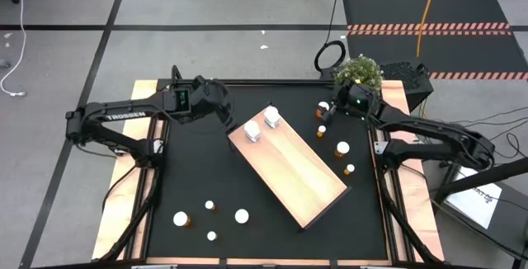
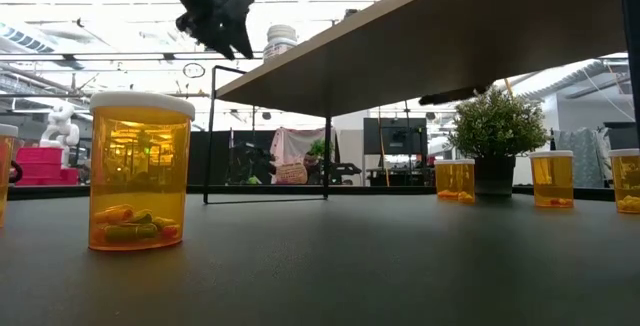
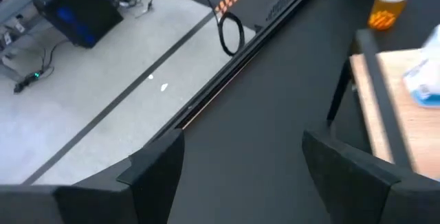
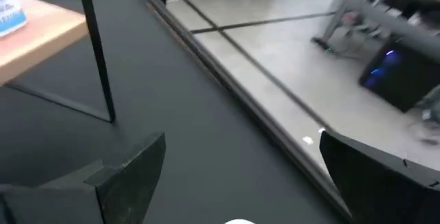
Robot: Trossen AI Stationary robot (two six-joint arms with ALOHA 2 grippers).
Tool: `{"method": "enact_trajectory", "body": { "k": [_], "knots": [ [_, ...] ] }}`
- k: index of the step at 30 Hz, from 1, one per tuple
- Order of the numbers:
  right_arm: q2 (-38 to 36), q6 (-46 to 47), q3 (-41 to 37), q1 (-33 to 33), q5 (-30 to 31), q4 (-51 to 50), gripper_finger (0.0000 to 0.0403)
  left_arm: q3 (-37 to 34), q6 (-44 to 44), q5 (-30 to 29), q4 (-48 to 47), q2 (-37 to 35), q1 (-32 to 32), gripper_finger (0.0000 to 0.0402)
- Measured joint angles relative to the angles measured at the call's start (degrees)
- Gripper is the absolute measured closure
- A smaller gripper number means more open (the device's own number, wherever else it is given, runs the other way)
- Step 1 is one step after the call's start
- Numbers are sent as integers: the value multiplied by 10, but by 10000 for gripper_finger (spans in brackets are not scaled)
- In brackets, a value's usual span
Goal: Pick and place medicine bottles onto shelf by color
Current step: Put the small orange pill bottle on the shelf
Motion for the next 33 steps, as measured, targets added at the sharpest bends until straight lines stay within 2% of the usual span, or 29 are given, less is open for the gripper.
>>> {"method": "enact_trajectory", "body": {
  "k": [7, 11, 16, 23, 26, 33],
  "knots": [
    [67, 11, 42, -12, -46, -25, 27, -28, 21, 37, 39, 0, 41, 106],
    [80, 12, 80, 2, -45, -90, 40, -52, 35, 84, 77, 0, 62, 106],
    [84, 38, 108, 12, -44, -153, 61, -81, 44, 109, 108, 0, 81, 106],
    [75, 69, 149, 50, -10, -287, 78, -121, 58, 154, 167, 0, 94, 106],
    [75, 81, 176, 80, -11, -358, 82, -122, 64, 155, 169, 0, 102, 106],
    [75, 131, 198, 123, 19, -449, 98, -122, 65, 160, 169, 0, 102, 106]
  ]
}}
